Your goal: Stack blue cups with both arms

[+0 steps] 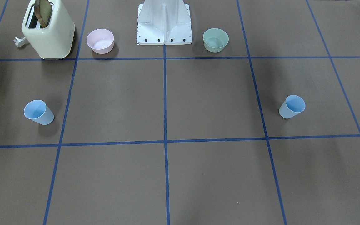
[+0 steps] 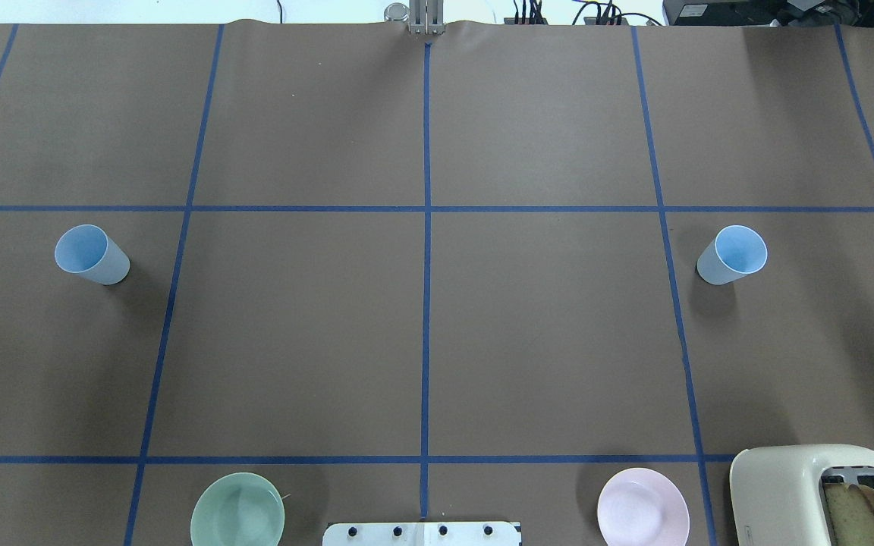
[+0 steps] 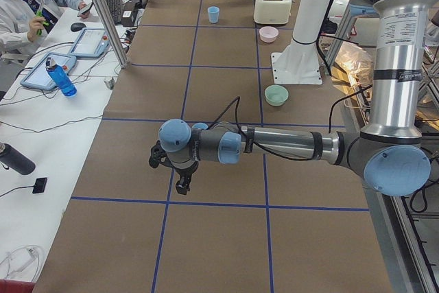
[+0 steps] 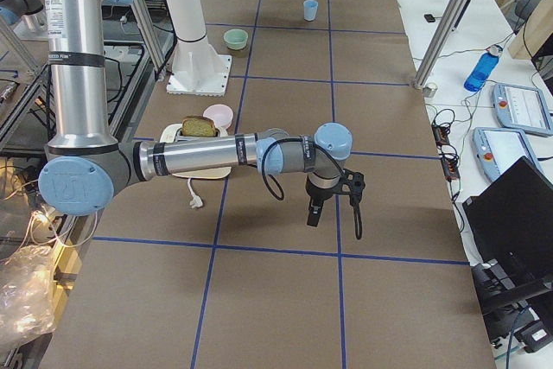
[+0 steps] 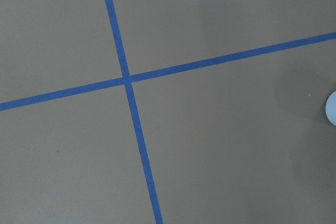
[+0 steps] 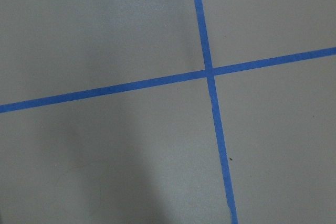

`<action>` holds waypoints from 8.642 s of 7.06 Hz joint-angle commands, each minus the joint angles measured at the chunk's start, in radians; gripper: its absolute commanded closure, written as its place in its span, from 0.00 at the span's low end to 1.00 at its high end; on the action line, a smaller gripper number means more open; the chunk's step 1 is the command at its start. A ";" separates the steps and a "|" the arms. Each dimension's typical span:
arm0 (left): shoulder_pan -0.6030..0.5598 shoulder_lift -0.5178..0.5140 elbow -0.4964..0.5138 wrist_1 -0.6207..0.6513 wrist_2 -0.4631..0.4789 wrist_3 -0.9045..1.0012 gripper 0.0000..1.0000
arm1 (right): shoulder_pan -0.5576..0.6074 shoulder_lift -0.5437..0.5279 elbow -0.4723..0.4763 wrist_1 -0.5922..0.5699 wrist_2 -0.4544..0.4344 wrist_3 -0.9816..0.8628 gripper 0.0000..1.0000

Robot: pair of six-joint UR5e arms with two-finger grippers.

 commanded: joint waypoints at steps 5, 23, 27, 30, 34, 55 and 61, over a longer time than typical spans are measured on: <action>0.063 -0.040 -0.009 -0.050 -0.002 -0.167 0.01 | -0.008 0.091 0.033 0.024 0.000 0.000 0.00; 0.435 -0.107 0.014 -0.385 0.041 -0.734 0.22 | -0.236 0.019 0.081 0.229 0.042 0.060 0.02; 0.455 -0.132 0.057 -0.390 0.041 -0.733 0.38 | -0.236 0.020 0.081 0.229 0.042 0.060 0.01; 0.461 -0.140 0.085 -0.411 0.041 -0.733 0.73 | -0.238 0.020 0.081 0.229 0.042 0.059 0.01; 0.461 -0.150 0.039 -0.405 0.039 -0.784 1.00 | -0.238 0.020 0.081 0.229 0.042 0.060 0.01; 0.895 -0.858 0.229 -0.124 0.341 -1.516 1.00 | -0.448 0.109 0.002 0.227 -0.076 0.060 0.33; 0.892 -0.847 0.208 -0.158 0.342 -1.500 0.51 | -0.453 0.117 -0.007 0.227 -0.077 0.060 0.94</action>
